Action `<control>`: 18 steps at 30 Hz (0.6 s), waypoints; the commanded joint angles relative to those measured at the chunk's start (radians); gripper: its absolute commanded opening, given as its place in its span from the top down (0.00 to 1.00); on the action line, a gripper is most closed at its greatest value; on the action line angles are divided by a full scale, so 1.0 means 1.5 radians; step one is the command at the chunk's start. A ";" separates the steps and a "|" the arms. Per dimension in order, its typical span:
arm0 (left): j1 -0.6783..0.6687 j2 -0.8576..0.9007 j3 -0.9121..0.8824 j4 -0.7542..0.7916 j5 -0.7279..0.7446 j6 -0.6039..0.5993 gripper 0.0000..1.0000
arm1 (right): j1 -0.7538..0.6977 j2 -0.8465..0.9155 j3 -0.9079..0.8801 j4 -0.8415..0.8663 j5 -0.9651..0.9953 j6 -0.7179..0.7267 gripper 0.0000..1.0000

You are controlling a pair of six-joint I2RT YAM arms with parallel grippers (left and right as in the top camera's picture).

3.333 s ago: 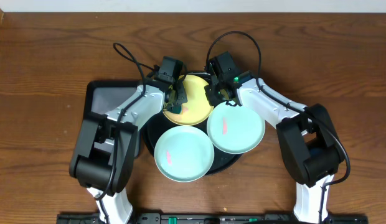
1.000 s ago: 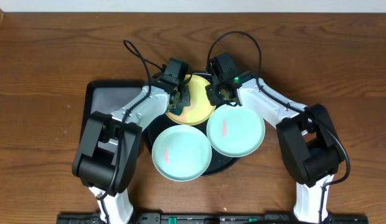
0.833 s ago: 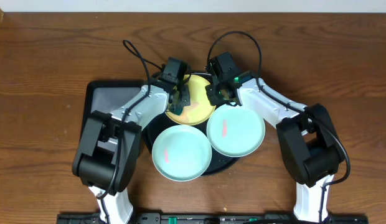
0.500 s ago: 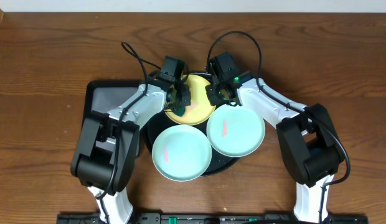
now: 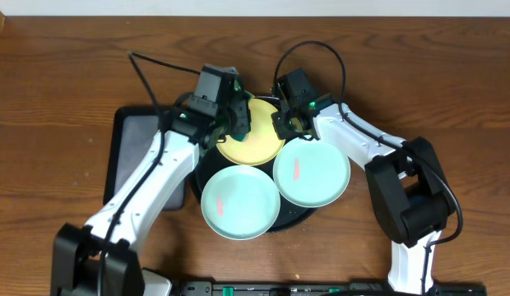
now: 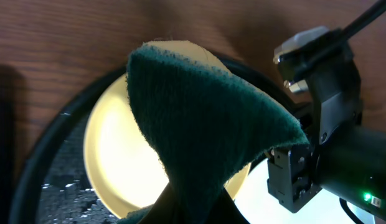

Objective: Clean dirty plates on tray and stack at the side
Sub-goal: 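Scrub the yellow plate with the sponge while right gripper holds rim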

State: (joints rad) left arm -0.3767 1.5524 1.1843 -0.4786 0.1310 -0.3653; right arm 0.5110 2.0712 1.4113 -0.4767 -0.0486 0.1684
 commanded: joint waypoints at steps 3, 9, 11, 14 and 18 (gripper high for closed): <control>0.002 0.010 0.000 -0.025 -0.071 0.004 0.92 | 0.010 0.011 -0.001 -0.002 -0.006 0.002 0.99; 0.002 0.039 -0.002 -0.024 -0.083 0.004 0.92 | 0.010 0.011 -0.001 -0.002 -0.006 0.002 0.99; 0.002 0.053 -0.002 -0.021 -0.083 0.004 0.92 | 0.010 0.011 -0.001 -0.002 -0.006 0.002 0.99; 0.002 0.080 -0.002 -0.013 -0.083 0.006 0.92 | 0.010 0.011 -0.001 -0.002 -0.006 0.002 0.99; 0.002 0.123 -0.002 0.003 -0.083 0.006 0.92 | 0.010 0.011 -0.001 -0.003 -0.006 0.002 0.99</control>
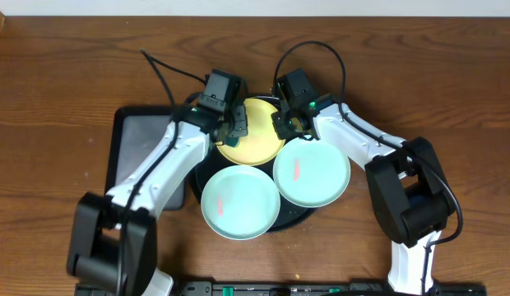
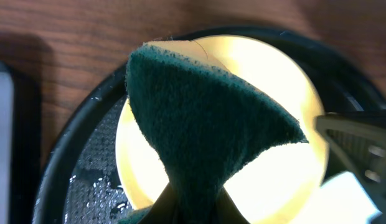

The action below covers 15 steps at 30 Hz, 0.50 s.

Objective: Clean dirty plates on tray and stack at the side
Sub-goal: 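Scrub the yellow plate with the sponge while right gripper holds rim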

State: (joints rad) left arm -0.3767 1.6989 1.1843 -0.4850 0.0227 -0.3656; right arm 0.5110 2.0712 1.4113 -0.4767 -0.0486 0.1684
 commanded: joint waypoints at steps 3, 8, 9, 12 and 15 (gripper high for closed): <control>0.002 0.059 -0.002 0.033 -0.011 0.006 0.92 | 0.010 0.011 -0.001 -0.003 -0.006 0.002 0.99; 0.002 0.109 -0.002 0.072 -0.011 0.006 0.92 | 0.010 0.011 -0.001 -0.003 -0.006 0.002 0.99; 0.002 0.116 -0.002 0.077 -0.011 0.006 0.92 | 0.010 0.011 -0.001 -0.003 -0.006 0.002 0.99; 0.002 0.146 -0.002 0.092 -0.011 0.006 0.92 | 0.010 0.011 -0.001 -0.003 -0.006 0.002 0.99; 0.002 0.179 -0.002 0.096 -0.010 0.006 0.92 | 0.010 0.011 -0.001 -0.003 -0.006 0.002 0.99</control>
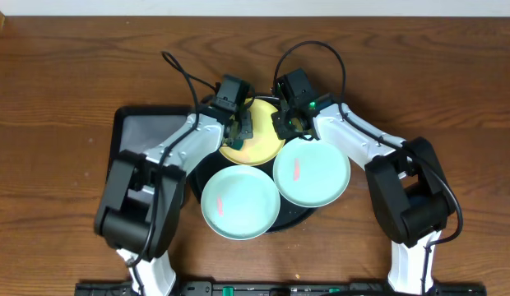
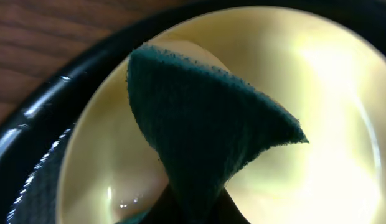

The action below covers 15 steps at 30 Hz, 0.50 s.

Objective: Clean dirty plates on tray and stack at the side
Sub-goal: 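Scrub the yellow plate with the sponge while right gripper holds rim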

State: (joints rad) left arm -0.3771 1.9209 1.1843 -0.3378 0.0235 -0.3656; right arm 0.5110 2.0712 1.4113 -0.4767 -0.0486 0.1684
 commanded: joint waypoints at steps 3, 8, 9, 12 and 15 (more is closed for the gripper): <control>-0.003 0.063 -0.002 -0.003 -0.001 0.006 0.92 | 0.010 0.011 -0.001 -0.003 -0.006 0.002 0.99; -0.005 0.089 -0.002 -0.004 0.104 0.006 0.92 | 0.010 0.011 -0.001 -0.003 -0.006 0.002 0.99; -0.005 0.087 -0.002 -0.003 0.138 0.006 0.92 | 0.010 0.011 -0.001 -0.003 -0.006 0.002 0.99; -0.005 0.083 0.000 0.000 0.203 0.006 0.92 | 0.010 0.011 -0.001 -0.002 -0.006 0.002 0.99; -0.004 0.080 0.009 -0.004 0.238 0.006 0.92 | 0.010 0.011 -0.001 -0.002 -0.006 0.002 0.99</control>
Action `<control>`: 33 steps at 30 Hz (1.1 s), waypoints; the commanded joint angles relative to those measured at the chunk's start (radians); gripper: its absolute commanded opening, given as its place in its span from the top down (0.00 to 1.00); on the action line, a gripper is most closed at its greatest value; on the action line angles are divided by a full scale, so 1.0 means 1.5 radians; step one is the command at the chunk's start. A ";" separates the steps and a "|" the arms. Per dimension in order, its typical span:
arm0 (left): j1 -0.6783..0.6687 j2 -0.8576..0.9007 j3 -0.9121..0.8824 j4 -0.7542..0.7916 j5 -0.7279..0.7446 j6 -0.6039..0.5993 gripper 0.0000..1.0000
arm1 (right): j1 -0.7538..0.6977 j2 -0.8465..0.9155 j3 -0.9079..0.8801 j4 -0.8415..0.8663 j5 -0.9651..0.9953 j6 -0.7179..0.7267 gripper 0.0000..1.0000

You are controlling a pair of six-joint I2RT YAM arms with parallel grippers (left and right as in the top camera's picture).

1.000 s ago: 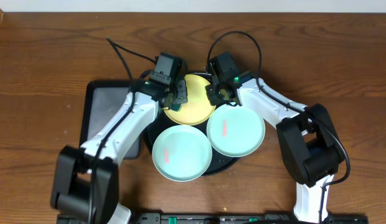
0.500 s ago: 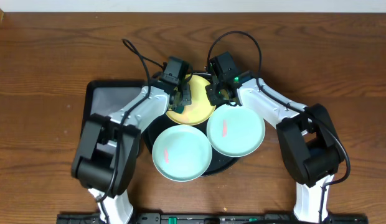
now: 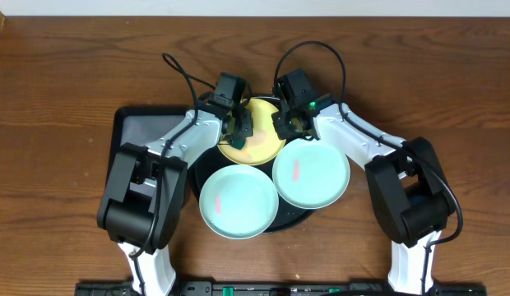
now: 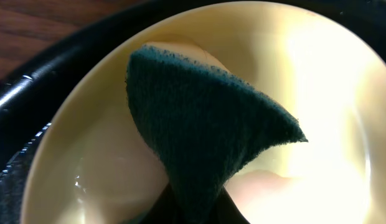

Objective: Clean dirty plates on tray and stack at the side
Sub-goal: 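Scrub the yellow plate with the sponge while right gripper holds rim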

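A yellow plate lies at the back of the round black tray. Two mint-green plates with small red marks lie in front of it. My left gripper is shut on a dark green scouring sponge, which hangs just over the wet yellow plate and fills the left wrist view. My right gripper sits at the yellow plate's right rim; whether it grips the rim cannot be told.
A black rectangular tray with a grey inside lies to the left of the round one. Brown wooden table surrounds everything. Black cables loop above both wrists.
The sponge has come a little closer to the yellow plate, which now fills more of the left wrist view. The right arm has not moved.
The left gripper held the sponge above the yellow plate's left edge. It then stood over the plate's middle, then lower inside the plate. Now the sponge is close over the wet surface. The right gripper stayed at the plate's right rim throughout.
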State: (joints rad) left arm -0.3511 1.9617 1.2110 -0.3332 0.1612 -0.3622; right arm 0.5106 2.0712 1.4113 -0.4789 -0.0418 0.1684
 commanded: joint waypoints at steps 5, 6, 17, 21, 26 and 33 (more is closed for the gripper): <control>-0.020 0.018 0.012 -0.021 0.147 0.004 0.92 | 0.010 0.011 -0.001 -0.001 -0.010 0.002 0.99; -0.020 0.004 0.014 -0.021 0.147 0.004 0.92 | 0.010 0.011 -0.001 -0.001 -0.010 0.002 0.99; -0.020 -0.172 0.014 -0.052 0.041 0.004 0.92 | 0.010 0.011 -0.001 -0.001 -0.010 0.002 0.99; -0.020 -0.166 0.012 -0.072 -0.024 0.004 0.92 | 0.010 0.011 -0.001 -0.001 -0.010 0.002 0.99; -0.020 -0.138 -0.010 -0.065 -0.052 0.004 0.92 | 0.010 0.011 -0.001 -0.001 -0.010 0.002 0.99; -0.020 -0.050 -0.013 -0.042 -0.122 0.004 0.92 | 0.010 0.011 -0.001 -0.001 -0.010 0.002 0.98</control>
State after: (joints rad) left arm -0.3832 1.8328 1.2053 -0.4110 0.0422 -0.3622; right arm 0.5110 2.0712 1.4113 -0.4770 -0.0364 0.1684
